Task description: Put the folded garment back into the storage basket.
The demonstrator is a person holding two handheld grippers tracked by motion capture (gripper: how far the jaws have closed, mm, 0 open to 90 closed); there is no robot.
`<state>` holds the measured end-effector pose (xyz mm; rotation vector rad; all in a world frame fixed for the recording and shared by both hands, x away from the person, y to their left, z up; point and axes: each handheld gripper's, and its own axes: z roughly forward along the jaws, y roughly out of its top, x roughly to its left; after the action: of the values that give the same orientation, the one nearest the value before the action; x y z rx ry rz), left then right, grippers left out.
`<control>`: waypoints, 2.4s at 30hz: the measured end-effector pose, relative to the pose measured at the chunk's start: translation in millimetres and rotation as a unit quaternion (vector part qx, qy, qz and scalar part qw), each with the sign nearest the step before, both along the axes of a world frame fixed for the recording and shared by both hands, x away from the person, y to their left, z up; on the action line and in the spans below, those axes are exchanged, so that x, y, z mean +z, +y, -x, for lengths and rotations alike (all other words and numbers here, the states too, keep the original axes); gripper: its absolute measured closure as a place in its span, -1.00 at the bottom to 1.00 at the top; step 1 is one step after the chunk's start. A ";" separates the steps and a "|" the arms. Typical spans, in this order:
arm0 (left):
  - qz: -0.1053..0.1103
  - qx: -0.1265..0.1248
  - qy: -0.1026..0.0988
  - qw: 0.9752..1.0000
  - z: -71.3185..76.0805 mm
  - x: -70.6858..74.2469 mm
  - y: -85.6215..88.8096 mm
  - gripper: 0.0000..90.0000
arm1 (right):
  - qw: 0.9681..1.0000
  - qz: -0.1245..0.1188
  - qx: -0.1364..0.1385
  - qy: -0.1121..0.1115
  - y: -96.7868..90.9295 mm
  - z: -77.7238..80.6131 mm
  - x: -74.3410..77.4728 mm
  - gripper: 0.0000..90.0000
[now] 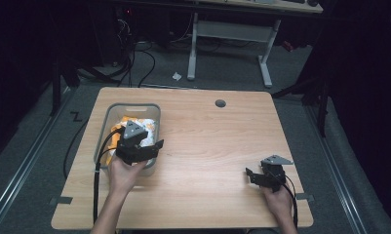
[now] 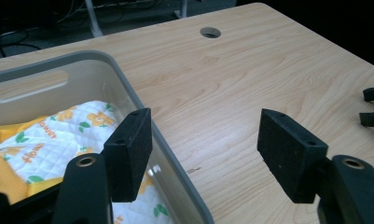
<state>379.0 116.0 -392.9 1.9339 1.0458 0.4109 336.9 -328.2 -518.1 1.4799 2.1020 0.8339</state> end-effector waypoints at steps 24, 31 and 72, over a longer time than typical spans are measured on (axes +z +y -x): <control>0.027 -0.039 0.014 0.999 10.2 -8.2 -26.0 -0.21 | 1.000 0.000 0.000 0.000 0.0 0.0 0.0 -0.38; 0.038 -0.046 0.017 0.998 12.2 -11.2 -30.9 -0.21 | 1.000 0.000 0.000 0.000 0.0 0.0 0.0 -0.38; 0.007 -0.091 0.067 0.994 18.8 -77.6 -94.0 -0.21 | 1.000 0.000 0.000 0.000 0.1 0.1 0.1 -0.38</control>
<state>360.2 22.0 -470.5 2.0458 0.9426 0.1728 336.8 -328.1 -518.0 1.4818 2.1016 0.8341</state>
